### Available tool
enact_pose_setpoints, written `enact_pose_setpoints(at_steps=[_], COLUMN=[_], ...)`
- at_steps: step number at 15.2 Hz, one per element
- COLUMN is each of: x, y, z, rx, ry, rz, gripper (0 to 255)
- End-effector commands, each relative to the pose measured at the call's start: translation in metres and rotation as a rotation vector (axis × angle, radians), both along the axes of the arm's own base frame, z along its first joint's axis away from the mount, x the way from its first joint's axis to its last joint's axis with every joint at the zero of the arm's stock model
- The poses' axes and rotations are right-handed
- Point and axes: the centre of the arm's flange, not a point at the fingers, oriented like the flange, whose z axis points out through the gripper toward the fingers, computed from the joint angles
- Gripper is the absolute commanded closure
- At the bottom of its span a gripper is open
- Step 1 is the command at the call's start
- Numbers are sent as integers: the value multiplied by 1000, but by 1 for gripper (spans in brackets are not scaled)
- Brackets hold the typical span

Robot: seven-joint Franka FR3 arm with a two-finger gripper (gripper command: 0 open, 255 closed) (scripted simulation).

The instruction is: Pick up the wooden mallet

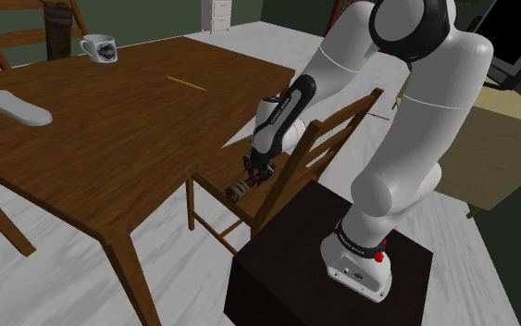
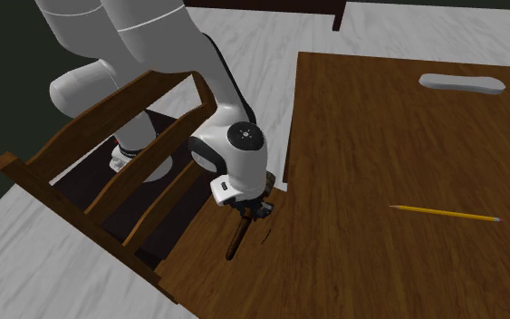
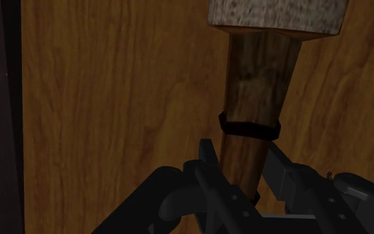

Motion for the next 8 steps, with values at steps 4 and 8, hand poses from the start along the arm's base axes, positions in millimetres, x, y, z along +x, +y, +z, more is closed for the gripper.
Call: enact_pose_setpoints(at_steps=[4, 8], x=[0, 0], y=[0, 0], z=[-1, 20], rx=[0, 0], ry=[1, 1], rz=[0, 0], gripper=[255, 255])
